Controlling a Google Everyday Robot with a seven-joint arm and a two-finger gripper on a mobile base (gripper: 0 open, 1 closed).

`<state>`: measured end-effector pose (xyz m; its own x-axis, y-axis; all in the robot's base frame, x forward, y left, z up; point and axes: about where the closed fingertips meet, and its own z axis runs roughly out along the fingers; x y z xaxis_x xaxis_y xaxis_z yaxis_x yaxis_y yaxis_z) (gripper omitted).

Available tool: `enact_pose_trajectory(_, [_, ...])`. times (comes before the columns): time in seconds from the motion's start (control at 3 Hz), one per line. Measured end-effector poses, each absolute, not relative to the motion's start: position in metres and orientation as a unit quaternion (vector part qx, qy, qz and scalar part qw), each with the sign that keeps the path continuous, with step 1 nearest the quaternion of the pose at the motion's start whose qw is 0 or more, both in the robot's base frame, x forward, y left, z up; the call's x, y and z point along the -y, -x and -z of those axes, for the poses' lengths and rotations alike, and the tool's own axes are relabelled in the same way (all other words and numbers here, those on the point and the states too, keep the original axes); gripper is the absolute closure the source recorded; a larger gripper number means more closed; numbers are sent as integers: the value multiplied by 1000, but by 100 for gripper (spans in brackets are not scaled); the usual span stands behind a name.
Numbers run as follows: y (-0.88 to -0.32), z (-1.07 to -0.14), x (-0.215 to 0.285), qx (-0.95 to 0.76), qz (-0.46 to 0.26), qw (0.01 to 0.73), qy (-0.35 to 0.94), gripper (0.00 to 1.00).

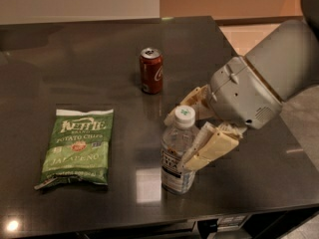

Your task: Knock blue plastic bottle over

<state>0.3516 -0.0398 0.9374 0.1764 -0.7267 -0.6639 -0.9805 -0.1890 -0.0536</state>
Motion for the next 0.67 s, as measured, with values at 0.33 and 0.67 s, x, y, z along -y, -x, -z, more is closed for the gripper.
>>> enact_pose_trajectory(0.33, [-358,-945,43,-595,-256,245,721,62])
enact_pose_trajectory(0.67, [-383,-957,55,-617,-232,230,715,87])
